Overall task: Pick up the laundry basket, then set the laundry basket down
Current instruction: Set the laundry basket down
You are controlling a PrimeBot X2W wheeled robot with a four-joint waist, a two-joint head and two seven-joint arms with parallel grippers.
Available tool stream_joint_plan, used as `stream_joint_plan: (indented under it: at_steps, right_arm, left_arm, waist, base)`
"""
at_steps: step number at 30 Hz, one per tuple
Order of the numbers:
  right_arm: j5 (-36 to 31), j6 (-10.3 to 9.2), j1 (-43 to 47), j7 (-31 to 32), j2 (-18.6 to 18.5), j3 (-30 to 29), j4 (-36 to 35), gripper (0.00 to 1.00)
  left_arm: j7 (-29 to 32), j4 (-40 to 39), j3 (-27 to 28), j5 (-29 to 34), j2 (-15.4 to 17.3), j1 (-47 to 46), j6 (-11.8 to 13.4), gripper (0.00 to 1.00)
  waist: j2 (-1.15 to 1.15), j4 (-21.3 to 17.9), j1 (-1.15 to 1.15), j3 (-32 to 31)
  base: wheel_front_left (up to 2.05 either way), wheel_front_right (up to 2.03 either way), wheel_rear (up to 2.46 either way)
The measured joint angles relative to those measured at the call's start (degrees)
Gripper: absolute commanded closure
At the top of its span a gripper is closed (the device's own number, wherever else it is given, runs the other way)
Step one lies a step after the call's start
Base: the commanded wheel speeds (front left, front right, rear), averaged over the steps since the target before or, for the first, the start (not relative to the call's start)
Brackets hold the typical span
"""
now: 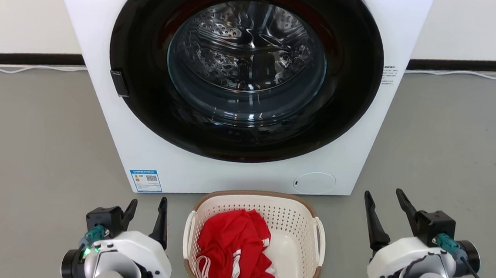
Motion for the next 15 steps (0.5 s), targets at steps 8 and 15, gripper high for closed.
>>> stream_joint_plan:
  at_steps: [8, 15]
  right_arm:
    - [0.0, 0.0, 2.9, 0.0, 0.0, -0.2, -2.6, 0.0]
    - [-0.4, 0.0, 3.6, 0.0, 0.1, 0.1, -3.5, 0.0]
  left_arm:
    - [0.0, -4.5, -0.4, -0.9, 0.0, 3.8, 0.6, 0.0]
    - [0.0, -6.3, -0.1, -1.0, 0.0, 4.9, 1.1, 0.0]
  waist:
    - [0.0, 0.4, 0.0, -1.1]
    - [0.0, 0.5, 0.0, -1.9]
  base:
    - [0.0, 0.0, 0.0]
    - [0.0, 0.0, 0.0]
